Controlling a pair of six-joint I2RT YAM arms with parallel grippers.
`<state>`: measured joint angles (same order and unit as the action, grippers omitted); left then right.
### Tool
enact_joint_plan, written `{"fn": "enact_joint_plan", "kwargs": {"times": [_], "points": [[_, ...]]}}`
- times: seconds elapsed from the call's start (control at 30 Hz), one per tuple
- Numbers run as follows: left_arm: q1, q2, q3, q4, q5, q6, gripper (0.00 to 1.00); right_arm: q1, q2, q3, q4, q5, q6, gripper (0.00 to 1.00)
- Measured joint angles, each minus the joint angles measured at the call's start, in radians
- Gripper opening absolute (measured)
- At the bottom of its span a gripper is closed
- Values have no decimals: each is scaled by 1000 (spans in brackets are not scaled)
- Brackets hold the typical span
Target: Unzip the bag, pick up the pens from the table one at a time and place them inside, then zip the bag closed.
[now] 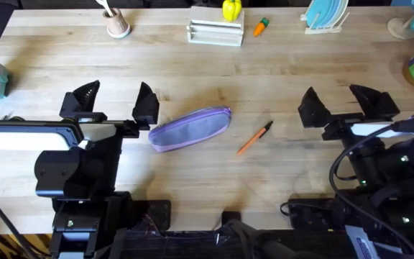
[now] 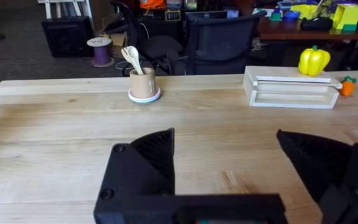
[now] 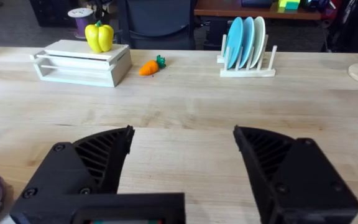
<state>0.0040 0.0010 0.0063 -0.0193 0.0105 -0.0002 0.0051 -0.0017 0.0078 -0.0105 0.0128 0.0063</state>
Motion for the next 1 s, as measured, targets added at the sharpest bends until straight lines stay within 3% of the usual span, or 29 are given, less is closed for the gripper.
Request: {"fn": "enact_joint_plan", "kwargs": {"times": [0.53, 0.67, 0.7, 0.73, 1.0], "points": [[0, 0, 0, -6, 0, 1, 993, 0, 0, 0, -3, 0, 0, 995], [0, 3, 21, -114, -4, 2, 992, 0, 3, 29, -71, -9, 0, 995], [0, 20, 124, -311, -5, 4, 992, 0, 26, 105, -258, -25, 0, 995], [0, 35, 170, -368, -5, 5, 992, 0, 45, 132, -311, -29, 0, 996], [0, 268, 636, -681, -7, 23, 991, 0, 336, 537, -614, -54, 0, 995]]}}
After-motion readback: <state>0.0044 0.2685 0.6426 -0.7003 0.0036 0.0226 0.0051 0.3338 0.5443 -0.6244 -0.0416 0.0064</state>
